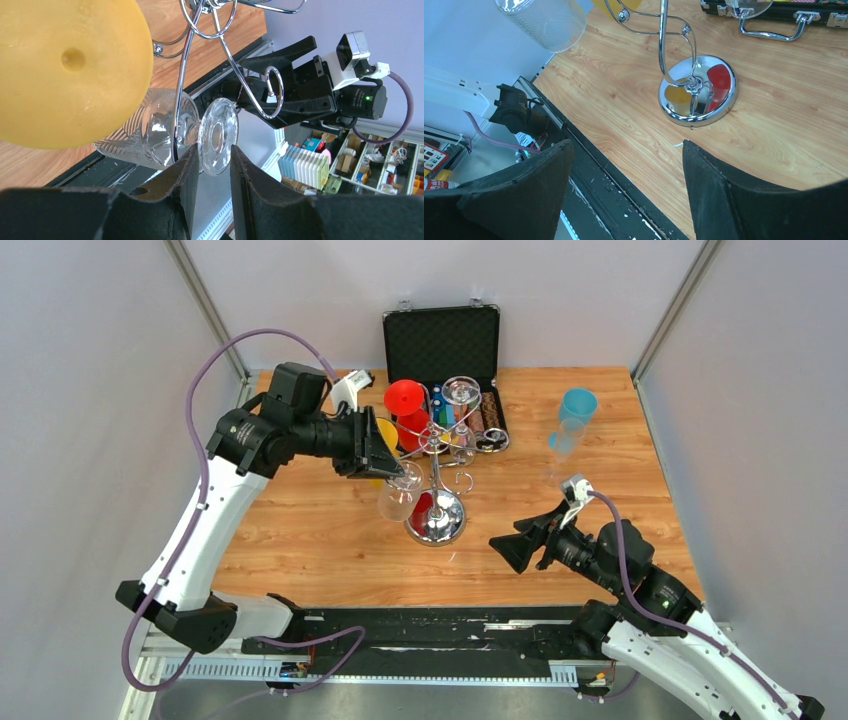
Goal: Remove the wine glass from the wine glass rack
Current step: Pick up the wine glass from the wine rack.
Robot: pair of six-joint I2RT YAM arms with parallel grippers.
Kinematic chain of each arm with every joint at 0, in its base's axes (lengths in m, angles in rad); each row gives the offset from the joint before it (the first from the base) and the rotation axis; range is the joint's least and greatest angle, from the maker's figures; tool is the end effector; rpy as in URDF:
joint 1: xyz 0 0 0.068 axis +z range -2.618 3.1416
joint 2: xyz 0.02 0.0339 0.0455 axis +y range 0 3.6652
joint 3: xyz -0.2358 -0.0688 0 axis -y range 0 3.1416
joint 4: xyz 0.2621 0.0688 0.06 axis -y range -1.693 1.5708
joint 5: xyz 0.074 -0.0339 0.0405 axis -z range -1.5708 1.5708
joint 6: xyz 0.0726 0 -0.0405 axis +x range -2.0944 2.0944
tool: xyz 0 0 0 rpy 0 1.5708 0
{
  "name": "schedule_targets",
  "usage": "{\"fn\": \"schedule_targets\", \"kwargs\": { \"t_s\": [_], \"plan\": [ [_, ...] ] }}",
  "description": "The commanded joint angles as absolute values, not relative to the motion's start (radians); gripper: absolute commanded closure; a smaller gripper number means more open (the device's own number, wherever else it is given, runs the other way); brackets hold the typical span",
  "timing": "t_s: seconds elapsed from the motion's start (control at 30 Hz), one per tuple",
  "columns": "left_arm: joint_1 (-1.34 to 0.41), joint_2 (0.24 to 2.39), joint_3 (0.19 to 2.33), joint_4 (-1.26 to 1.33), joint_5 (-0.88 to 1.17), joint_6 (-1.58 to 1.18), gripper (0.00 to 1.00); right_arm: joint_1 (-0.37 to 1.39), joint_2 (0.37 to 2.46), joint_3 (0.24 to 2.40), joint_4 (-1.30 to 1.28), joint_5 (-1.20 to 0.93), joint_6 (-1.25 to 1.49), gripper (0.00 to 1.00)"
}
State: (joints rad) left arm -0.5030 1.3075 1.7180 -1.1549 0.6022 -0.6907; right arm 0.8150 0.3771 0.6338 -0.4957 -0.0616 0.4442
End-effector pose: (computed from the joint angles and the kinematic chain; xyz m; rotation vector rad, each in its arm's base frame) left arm 0.2197 -0.1678 0.4101 0.1043 2.5135 -1.2545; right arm 0.1211 0.1350 0.2902 -0.3983 1.8722 0.9328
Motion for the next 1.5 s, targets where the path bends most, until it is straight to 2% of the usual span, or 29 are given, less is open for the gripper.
{"fn": "schedule_targets", "kwargs": {
  "t_s": [0.0,0.33,0.47,0.83,1.03,1.47],
  "plan": [
    [-0.509,1.295,1.696,-1.109,0.632,-0.724,0.62,0.813,0.377,0.62,-0.45,-0.058,0.457,0.22],
    [-0.509,1.269,1.654,-1.058,0.654,-0.765,0.63,0.813,0.372,0.608,-0.446,-0.058,0.462,0.22],
    [-0.509,1.269,1.658,-1.058,0.657,-0.762,0.67,0.813,0.367,0.607,-0.447,-0.058,0.465,0.22],
    [-0.509,1.275,1.665,-1.07,0.659,-0.739,0.82,0.813,0.349,0.6,-0.449,-0.06,0.471,0.22],
    [-0.509,1.271,1.686,-1.077,0.648,-0.736,1.0,0.813,0.349,0.6,-0.448,-0.06,0.476,0.22],
    [-0.509,1.225,1.67,-0.967,0.641,-0.82,1.0,0.813,0.349,0.613,-0.456,-0.057,0.477,0.22]
  ]
}}
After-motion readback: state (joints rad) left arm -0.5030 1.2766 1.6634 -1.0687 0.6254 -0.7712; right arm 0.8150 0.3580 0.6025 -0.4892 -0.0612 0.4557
